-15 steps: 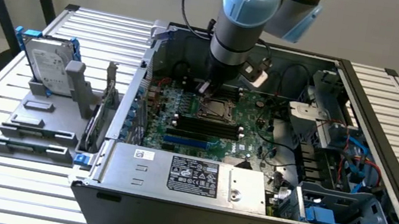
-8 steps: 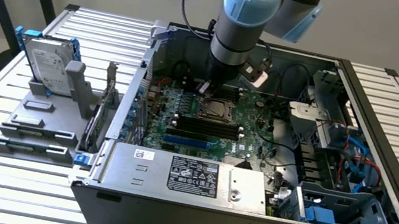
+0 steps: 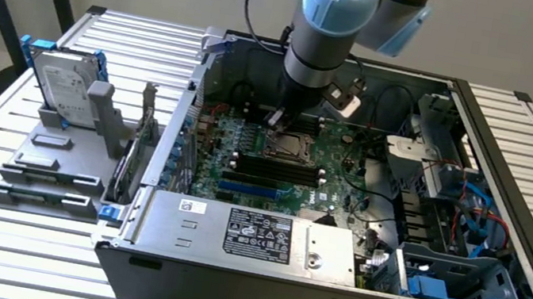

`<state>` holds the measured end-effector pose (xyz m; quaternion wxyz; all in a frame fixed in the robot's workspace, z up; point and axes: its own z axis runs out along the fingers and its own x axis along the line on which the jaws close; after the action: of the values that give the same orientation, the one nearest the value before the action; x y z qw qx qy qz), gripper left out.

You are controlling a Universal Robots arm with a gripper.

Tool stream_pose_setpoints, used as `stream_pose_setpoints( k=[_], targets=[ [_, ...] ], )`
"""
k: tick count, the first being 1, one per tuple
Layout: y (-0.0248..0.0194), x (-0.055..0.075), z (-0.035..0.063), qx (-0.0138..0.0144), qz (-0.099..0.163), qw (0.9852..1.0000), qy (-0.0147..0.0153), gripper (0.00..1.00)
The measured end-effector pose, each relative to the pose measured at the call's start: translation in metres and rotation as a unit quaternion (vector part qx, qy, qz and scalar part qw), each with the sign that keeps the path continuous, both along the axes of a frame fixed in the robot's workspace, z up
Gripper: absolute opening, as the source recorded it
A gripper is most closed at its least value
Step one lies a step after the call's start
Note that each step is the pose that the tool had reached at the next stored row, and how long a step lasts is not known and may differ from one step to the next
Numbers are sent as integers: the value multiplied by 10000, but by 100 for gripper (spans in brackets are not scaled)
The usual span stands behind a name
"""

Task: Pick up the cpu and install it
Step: 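Install the first cpu locking lever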

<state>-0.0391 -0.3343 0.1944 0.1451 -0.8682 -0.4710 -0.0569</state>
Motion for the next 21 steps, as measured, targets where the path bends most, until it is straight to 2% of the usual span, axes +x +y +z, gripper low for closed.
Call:
stream_pose_setpoints(
  k=[15, 21],
  targets=[
    [0, 214, -8, 0, -3, 10000, 0, 11],
    [0, 247, -10, 1, -11, 10000, 1, 11]
  ],
)
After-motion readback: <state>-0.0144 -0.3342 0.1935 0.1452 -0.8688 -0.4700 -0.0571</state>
